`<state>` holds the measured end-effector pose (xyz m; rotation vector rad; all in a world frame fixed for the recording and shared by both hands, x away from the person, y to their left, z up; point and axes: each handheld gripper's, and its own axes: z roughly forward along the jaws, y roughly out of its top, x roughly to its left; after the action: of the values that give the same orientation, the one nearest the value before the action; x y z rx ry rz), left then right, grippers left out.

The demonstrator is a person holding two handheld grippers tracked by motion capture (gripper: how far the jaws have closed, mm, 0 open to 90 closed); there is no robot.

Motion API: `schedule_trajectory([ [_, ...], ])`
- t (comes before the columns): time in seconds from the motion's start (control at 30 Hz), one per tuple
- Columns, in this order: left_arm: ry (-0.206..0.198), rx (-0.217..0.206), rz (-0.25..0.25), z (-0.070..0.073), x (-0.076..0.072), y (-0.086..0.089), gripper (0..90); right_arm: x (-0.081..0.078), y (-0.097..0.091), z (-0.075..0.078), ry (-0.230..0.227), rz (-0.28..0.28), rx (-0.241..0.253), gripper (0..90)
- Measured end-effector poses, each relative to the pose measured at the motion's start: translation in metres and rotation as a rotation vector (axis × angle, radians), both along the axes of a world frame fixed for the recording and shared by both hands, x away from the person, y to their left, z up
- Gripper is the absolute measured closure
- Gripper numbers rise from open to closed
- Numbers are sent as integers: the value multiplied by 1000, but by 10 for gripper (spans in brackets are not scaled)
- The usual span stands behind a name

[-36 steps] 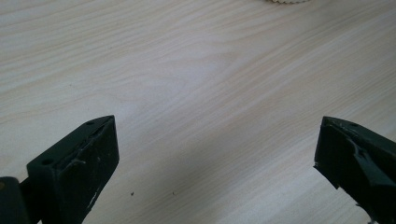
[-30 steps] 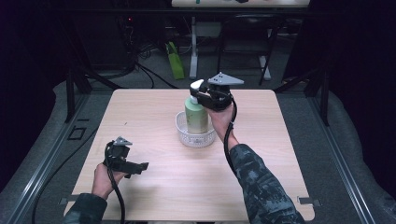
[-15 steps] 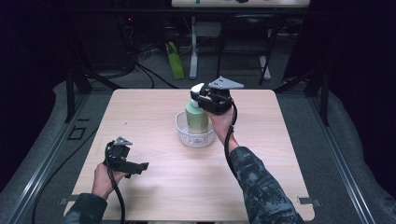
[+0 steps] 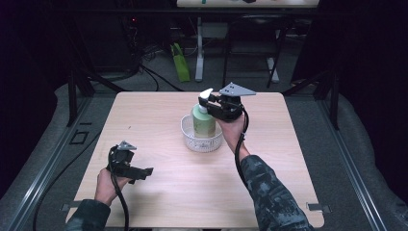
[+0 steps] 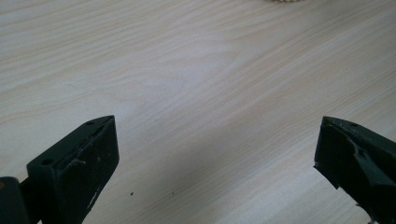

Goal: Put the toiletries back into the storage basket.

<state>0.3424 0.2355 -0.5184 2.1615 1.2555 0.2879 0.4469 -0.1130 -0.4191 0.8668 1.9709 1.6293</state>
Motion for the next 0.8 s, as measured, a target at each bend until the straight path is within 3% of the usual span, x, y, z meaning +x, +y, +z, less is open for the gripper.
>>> schedule_trajectory([
  [0.47,-3,5,-7,0,0,-1,0,-1,0,1,1,-1,-9,634],
  [0.8,-3,7,-7,0,1,-1,0,-4,-3,7,65,-19,-60,467],
])
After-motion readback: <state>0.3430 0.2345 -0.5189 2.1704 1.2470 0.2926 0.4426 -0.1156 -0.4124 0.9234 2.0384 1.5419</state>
